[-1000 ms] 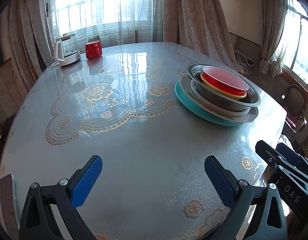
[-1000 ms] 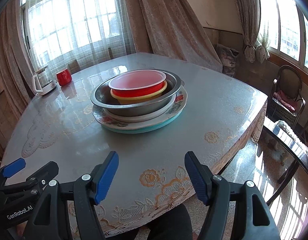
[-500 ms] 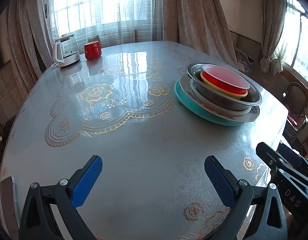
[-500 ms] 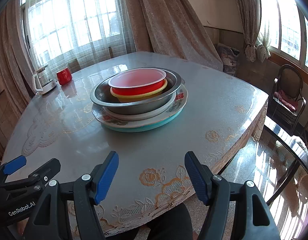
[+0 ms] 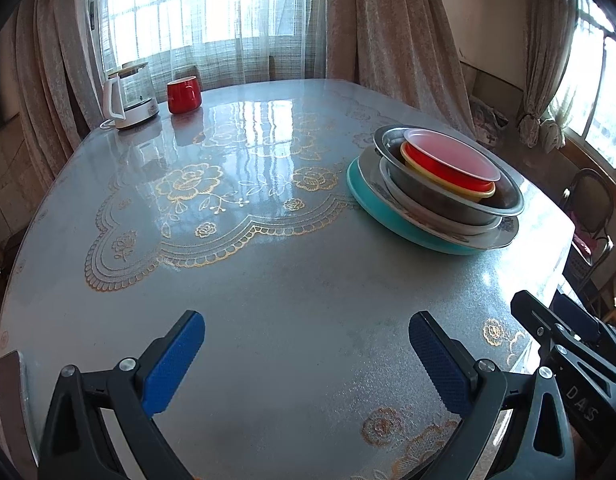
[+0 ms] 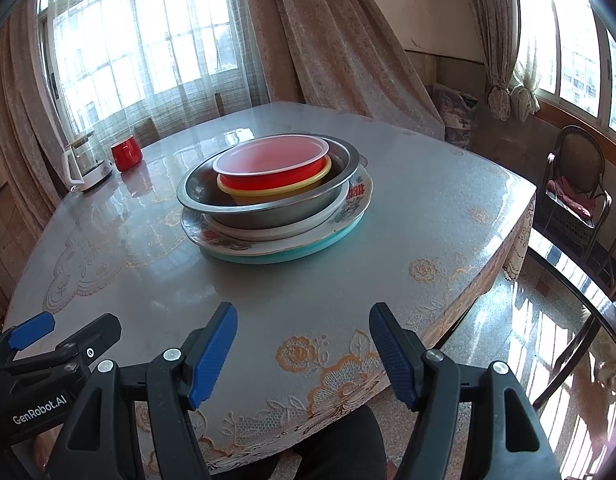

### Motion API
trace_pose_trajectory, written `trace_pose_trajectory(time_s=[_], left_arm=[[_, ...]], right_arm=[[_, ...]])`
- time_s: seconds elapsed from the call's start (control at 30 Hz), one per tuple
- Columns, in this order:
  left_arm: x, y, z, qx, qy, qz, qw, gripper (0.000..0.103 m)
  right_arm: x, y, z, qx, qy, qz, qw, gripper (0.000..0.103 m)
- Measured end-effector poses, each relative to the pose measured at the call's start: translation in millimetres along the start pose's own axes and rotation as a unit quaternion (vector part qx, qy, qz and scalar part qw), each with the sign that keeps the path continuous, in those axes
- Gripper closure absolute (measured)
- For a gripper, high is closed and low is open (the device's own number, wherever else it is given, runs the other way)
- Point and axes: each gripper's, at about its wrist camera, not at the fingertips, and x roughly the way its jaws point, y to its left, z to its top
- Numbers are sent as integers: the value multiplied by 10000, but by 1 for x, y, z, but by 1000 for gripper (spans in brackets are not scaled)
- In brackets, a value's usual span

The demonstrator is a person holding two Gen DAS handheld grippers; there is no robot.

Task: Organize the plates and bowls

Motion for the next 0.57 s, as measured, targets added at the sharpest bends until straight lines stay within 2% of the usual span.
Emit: trace_pose_trajectory(time_s=[0.33,0.43,0.57], left_arm=[[4,-3,2,-33,74,-69,9999,0],[7,-5,2,-8,72,-3,10000,0],[4,-11,1,247,-208,307,9990,0]], right_arm=[[1,0,2,0,15,-15,10000,33],[1,-1,2,20,10,-23,10000,33],[3,-4,1,74,36,-25,10000,33]])
